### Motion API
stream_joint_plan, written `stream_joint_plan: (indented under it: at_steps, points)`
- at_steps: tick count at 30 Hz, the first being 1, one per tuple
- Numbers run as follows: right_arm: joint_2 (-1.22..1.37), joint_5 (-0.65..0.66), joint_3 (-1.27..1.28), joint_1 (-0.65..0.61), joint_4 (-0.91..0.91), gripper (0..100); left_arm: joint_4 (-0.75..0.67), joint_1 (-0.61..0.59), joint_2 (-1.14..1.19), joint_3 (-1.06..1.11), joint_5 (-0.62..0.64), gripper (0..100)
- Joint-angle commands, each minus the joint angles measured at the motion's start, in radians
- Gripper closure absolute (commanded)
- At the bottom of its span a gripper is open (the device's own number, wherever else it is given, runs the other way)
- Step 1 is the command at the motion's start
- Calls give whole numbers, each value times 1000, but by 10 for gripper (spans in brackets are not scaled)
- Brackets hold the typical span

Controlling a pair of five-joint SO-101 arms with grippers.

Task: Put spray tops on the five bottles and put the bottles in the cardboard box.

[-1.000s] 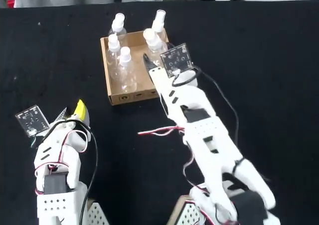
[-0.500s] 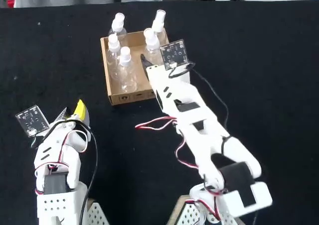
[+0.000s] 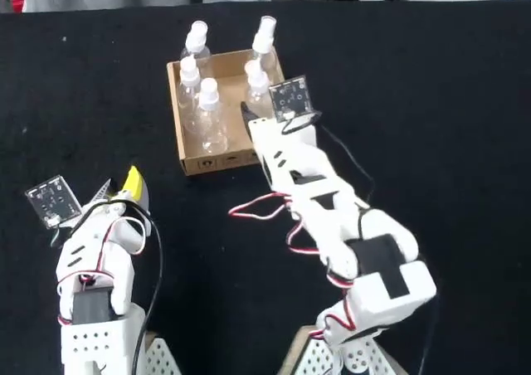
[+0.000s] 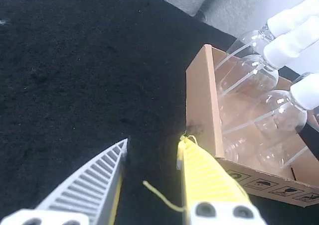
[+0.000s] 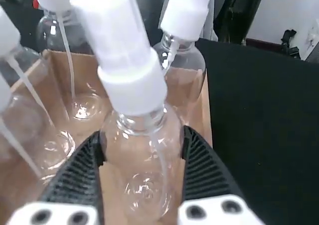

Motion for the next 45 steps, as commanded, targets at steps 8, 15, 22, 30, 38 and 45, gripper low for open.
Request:
stream_joint_plan:
  at_steps: [8, 15, 22, 30, 38, 45]
  points:
    - [36, -8, -76, 28, -38, 982, -2, -13, -3, 25, -9, 851]
    - [36, -8, -74, 28, -37, 981, -2, -13, -3, 25, -9, 851]
    - [36, -8, -67, 28, -32, 840, -2, -13, -3, 25, -9, 851]
    - [35, -8, -67, 28, -32, 828, -2, -13, -3, 25, -9, 851]
    - [30, -8, -51, 20, -31, 657, -2, -13, -3, 25, -9, 851]
    - [27, -6, -41, 15, -32, 662, -2, -13, -3, 25, -9, 851]
